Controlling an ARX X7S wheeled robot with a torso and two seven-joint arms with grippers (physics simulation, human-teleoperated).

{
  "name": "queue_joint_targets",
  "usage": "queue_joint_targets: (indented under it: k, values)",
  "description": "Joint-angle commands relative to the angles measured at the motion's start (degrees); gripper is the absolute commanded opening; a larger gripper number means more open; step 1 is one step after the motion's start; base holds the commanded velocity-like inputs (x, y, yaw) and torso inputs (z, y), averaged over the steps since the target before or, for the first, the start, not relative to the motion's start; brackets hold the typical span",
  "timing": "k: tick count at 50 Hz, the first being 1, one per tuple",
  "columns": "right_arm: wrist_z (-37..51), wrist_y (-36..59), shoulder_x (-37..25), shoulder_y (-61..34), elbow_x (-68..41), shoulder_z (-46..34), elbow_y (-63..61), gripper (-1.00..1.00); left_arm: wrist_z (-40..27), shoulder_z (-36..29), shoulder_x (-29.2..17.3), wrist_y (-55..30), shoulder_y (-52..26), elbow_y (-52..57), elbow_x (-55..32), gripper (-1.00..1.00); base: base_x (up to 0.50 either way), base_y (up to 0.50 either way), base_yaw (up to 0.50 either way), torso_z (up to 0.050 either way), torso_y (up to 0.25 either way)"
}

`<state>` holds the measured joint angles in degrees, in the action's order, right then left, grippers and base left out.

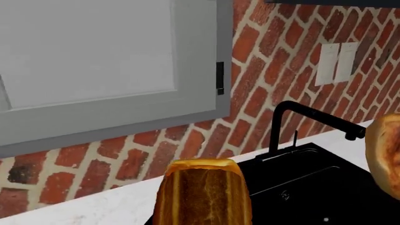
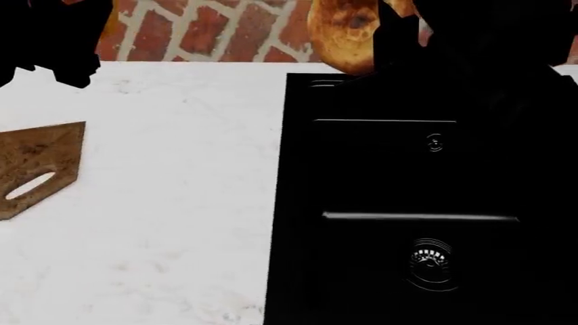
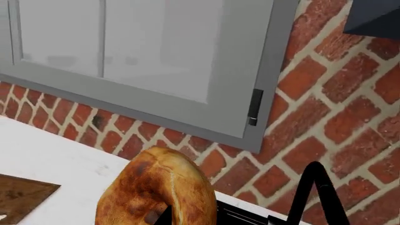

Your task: Place all breads on the cutting board.

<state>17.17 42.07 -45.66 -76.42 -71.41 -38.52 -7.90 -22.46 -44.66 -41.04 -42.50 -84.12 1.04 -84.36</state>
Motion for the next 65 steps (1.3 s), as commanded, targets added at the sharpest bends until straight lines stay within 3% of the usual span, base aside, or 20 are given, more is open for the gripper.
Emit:
queue_joint_targets:
  k: [1, 65]
  values:
    - [-0.2, -0.58, -0.07, 0.78, 1.12, 0.31, -0.03, -1.0, -0.9, 0.98, -0.18, 0.5, -0.5, -0.17, -0.02, -1.0, 0.0, 0.5, 0.0, 0.0, 0.0]
    - [-0.74, -2.53, 1.99, 2.18, 1.89, 0.14, 1.43, -1.0, -0.61, 0.68, 0.52, 1.24, 0.24, -0.85, 1.02, -1.0, 0.0, 0.5, 0.0, 0.0, 0.001]
